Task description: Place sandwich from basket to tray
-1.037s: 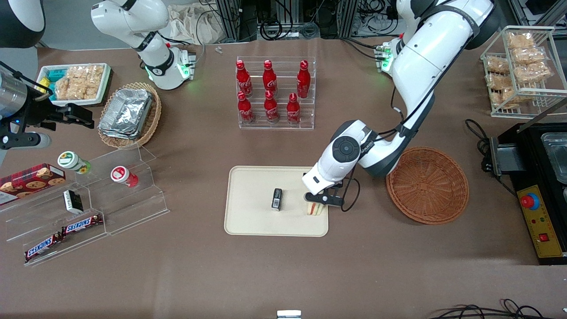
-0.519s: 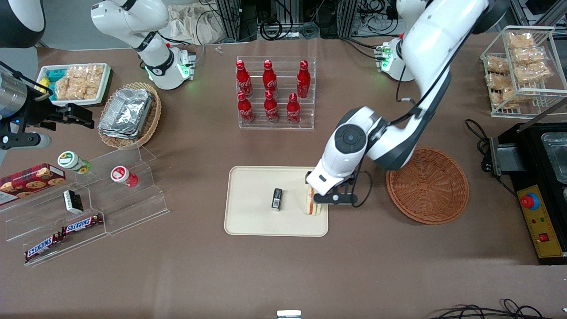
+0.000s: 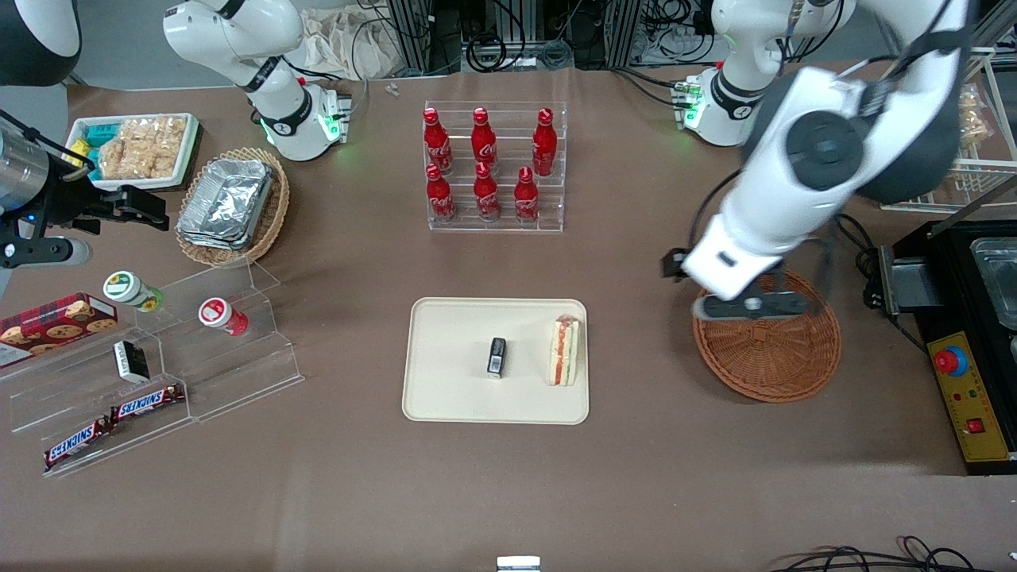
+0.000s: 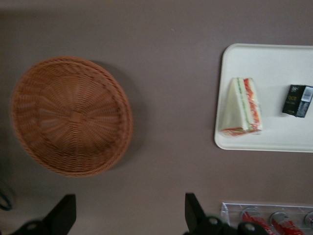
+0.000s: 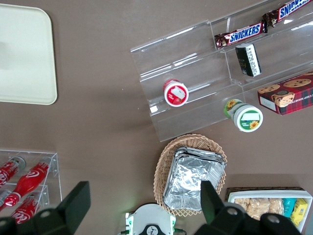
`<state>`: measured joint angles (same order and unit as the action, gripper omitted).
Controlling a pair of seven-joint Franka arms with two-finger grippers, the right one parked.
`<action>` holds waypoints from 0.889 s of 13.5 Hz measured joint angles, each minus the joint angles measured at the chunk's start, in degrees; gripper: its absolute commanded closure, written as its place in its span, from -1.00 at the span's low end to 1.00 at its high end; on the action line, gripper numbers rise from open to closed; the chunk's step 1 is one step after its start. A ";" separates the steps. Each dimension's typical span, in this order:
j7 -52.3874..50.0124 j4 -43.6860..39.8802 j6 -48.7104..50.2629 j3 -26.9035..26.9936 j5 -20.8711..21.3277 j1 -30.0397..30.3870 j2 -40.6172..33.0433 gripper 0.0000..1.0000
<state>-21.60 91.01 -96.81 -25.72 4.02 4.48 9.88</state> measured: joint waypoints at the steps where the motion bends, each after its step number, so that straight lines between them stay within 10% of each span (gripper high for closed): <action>1: 2.87 0.03 2.37 0.07 -1.04 2.49 -2.05 -1.00; 12: 12.14 0.91 11.99 3.18 -1.99 7.66 -11.64 -1.00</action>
<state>-9.45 91.92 -84.82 -22.54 2.02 12.14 -1.76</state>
